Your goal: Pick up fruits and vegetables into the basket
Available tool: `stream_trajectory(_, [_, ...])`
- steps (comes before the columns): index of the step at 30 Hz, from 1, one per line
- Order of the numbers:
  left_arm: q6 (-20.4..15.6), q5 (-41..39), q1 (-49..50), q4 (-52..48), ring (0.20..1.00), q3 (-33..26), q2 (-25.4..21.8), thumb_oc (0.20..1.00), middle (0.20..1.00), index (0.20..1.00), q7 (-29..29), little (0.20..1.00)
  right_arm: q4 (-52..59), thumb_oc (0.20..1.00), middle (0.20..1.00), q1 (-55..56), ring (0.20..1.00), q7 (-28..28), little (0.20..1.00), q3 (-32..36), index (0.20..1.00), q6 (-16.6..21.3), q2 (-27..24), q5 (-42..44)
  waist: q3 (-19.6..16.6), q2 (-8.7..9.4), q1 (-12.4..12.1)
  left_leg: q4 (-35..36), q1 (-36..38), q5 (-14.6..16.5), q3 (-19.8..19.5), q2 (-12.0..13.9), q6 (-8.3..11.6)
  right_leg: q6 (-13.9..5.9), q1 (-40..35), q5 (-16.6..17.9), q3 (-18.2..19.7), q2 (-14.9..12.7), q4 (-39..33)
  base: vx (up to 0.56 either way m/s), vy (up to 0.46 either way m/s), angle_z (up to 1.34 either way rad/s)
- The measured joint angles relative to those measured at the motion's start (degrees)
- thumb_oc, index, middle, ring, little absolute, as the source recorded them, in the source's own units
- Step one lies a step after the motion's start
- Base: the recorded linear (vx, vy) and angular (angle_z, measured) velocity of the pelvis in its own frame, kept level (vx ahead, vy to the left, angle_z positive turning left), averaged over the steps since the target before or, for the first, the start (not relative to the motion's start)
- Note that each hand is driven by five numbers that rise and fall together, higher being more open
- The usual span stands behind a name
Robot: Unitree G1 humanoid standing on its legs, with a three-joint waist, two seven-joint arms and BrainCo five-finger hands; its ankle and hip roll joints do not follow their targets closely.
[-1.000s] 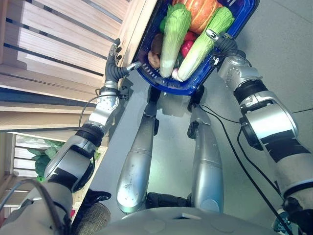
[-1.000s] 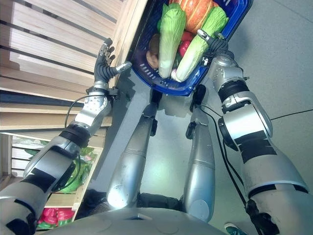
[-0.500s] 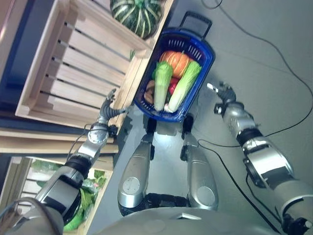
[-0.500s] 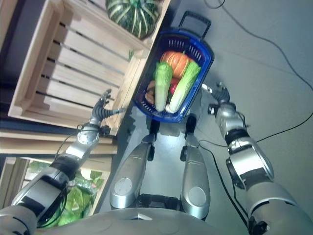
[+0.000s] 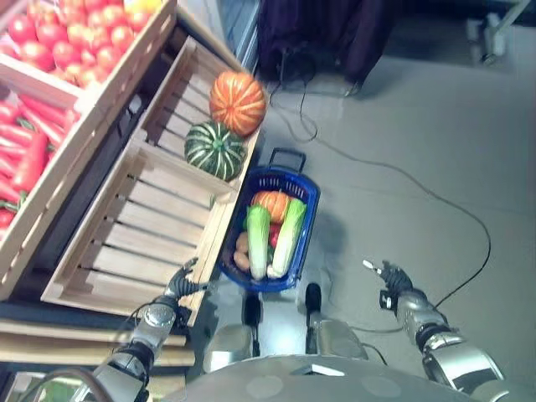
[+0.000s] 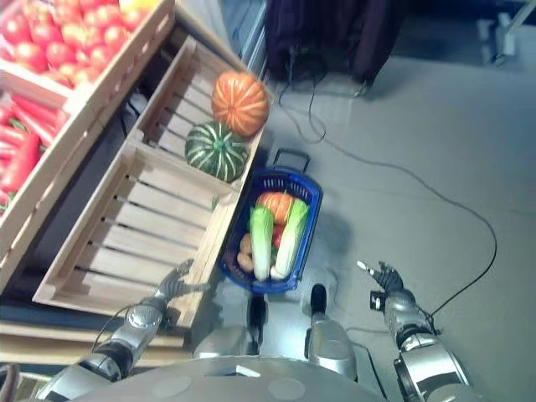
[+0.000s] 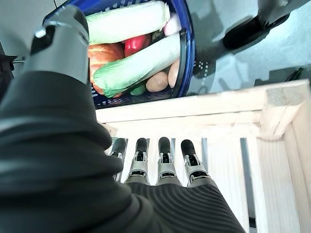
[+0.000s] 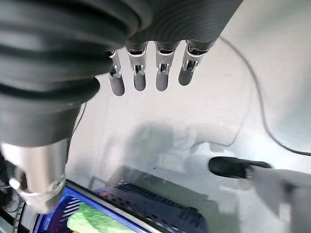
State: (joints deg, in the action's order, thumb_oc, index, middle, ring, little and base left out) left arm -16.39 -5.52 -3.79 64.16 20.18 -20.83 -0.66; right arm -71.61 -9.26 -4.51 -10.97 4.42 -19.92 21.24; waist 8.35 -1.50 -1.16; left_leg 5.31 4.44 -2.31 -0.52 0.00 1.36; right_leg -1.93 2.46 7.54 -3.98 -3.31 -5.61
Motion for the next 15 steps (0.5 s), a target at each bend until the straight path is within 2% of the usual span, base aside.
stream_trajectory(5, [2.5,1.1,3.0,3.3,1.000,-0.7,0.0,1.000,1.000,1.000,3.5,1.000,-3.3,1.000,1.000,4.8,1.000,2.3,1.000,2.2,1.000,-3.3,1.6,-1.3,-3.7,1.11,0.4,0.1,1.4,0.6,0.5,0.0,0.00,0.22,-0.8,-0.1,-0.1,-0.2,0.0,0.01,-0.008,-0.09])
stream_trajectory(10, [4.0,1.1,4.6,4.8,1.000,-0.9,0.1,1.000,1.000,1.000,5.5,1.000,-5.5,1.000,1.000,7.6,1.000,5.1,1.000,3.6,1.000,-7.0,1.9,-2.4,-4.5,1.59,1.4,0.1,1.9,0.5,1.9,0.1,-0.15,0.13,-1.0,-0.1,-0.4,-0.4,0.0,-0.01,0.003,-0.14])
stream_trajectory(15, [4.7,1.1,4.4,4.9,1.000,-1.0,0.2,1.000,1.000,1.000,6.9,1.000,-6.4,1.000,1.000,8.9,1.000,6.8,1.000,4.1,1.000,-8.6,2.3,-2.3,-5.3,1.43,1.7,0.1,2.0,0.5,1.9,0.3,-0.26,0.15,-1.3,-0.1,-0.8,-0.3,0.0,0.00,0.001,0.01])
